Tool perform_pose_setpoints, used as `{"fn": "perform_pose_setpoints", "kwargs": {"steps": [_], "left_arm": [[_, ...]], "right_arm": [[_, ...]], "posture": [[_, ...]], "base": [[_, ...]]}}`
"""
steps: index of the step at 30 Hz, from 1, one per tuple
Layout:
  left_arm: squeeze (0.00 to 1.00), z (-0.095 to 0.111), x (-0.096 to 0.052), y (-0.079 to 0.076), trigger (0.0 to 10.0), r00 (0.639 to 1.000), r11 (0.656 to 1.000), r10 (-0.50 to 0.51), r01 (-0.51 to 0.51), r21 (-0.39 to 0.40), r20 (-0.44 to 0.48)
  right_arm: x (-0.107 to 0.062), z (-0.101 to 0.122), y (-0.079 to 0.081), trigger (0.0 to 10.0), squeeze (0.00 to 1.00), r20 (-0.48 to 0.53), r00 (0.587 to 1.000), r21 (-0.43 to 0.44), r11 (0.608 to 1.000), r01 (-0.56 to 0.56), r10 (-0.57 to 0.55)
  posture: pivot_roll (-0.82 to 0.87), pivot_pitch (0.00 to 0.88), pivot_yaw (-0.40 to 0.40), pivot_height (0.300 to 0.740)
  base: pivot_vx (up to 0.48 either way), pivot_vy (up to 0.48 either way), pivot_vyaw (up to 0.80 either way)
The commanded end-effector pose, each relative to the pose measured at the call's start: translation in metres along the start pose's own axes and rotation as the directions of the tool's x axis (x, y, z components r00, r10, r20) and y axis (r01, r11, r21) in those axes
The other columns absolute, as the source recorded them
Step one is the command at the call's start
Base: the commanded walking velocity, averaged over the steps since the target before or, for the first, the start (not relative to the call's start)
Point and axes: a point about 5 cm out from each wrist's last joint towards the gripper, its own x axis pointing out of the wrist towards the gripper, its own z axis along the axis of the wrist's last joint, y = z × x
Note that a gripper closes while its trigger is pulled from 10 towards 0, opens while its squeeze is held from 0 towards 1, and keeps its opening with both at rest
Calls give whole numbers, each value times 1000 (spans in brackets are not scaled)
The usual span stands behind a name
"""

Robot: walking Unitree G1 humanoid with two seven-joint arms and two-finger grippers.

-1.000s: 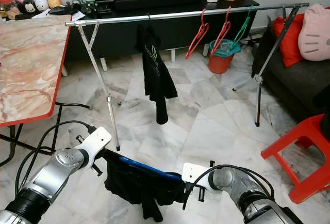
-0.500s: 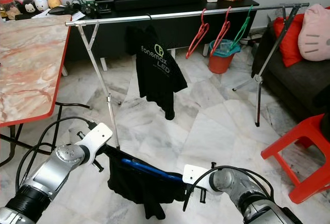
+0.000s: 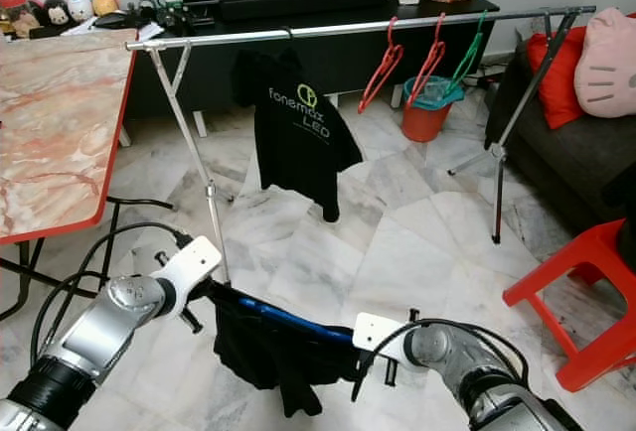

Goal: Hang hanger

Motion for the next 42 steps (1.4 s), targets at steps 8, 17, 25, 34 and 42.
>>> {"fn": "perform_pose_setpoints", "kwargs": {"steps": [8,17,25,34,42], "left_arm": [[0,19,-9,2,10000,997,1000,-27,27,2,69],[0,28,-12,0,10000,994,999,-46,48,-17,99],[0,51,-22,-9,10000,967,987,-136,151,-58,216],[0,62,-29,-23,10000,938,969,-229,246,-36,259],[0,67,-31,-32,10000,924,959,-272,284,-7,270]], "right_arm": [[3,1,6,0,0,-11,999,13,999,-35,36],[5,0,12,0,0,-16,998,17,998,-53,53],[8,3,11,0,0,-22,999,46,999,-24,25],[10,36,-15,0,0,64,987,192,972,134,-148],[8,72,-37,0,0,149,952,331,921,207,-267]], "posture": [[33,0,-17,740],[32,0,-17,740],[40,0,-18,740],[42,0,-12,740],[53,0,-9,740]], "base": [[0,0,0],[0,0,0],[0,0,0],[0,0,0],[0,0,0]]}}
